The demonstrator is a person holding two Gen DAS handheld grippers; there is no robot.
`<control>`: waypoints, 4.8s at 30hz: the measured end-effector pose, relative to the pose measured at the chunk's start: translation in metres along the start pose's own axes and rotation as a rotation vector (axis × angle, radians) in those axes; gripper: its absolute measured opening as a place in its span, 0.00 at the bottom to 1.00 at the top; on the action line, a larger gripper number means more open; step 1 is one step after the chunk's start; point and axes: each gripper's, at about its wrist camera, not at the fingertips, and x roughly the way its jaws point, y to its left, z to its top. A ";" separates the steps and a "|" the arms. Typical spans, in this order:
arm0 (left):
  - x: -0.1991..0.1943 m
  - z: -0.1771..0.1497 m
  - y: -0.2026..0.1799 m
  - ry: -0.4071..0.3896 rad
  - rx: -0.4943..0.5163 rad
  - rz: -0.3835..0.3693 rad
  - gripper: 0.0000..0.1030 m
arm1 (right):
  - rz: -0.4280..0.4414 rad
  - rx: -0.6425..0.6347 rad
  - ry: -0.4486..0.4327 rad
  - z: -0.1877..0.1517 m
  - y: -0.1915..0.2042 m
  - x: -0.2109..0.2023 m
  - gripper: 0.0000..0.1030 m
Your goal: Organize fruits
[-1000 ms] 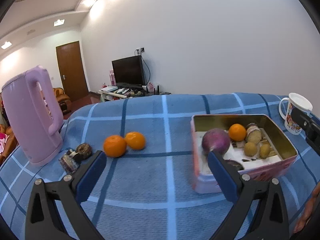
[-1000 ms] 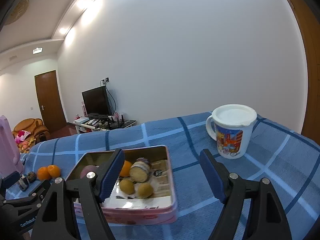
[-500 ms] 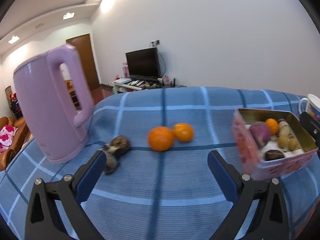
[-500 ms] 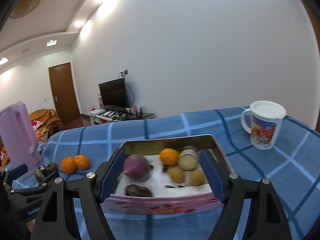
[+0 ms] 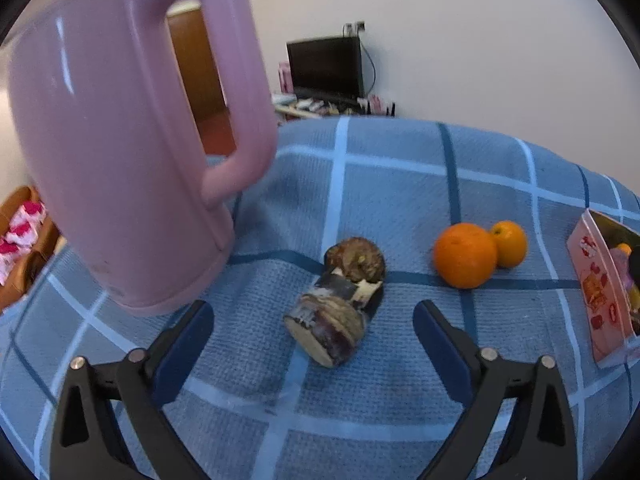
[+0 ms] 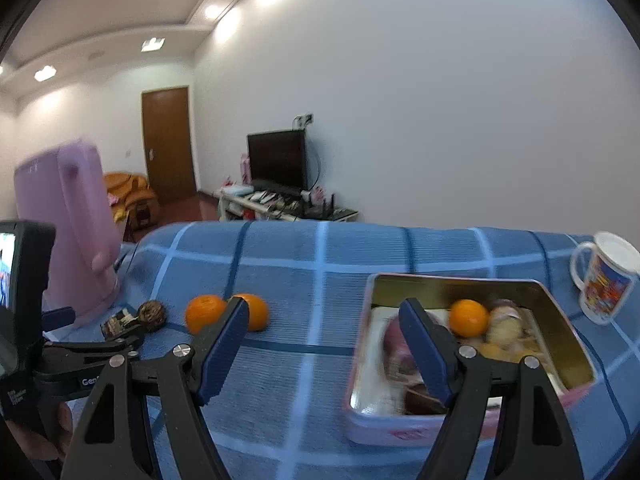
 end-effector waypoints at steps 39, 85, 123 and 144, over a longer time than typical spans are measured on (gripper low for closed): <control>0.015 -0.006 0.039 0.082 -0.155 -0.148 0.44 | 0.276 0.133 0.386 0.001 0.013 0.113 0.12; -0.018 -0.007 0.033 -0.064 -0.118 -0.144 0.44 | 0.167 0.009 0.099 0.007 0.034 0.046 0.37; -0.044 -0.015 0.073 -0.143 -0.257 -0.168 0.67 | 0.063 -0.022 0.051 -0.013 0.019 -0.010 0.37; -0.038 -0.058 0.012 0.097 -0.084 -0.192 0.42 | 0.097 0.002 0.087 -0.015 0.016 -0.004 0.37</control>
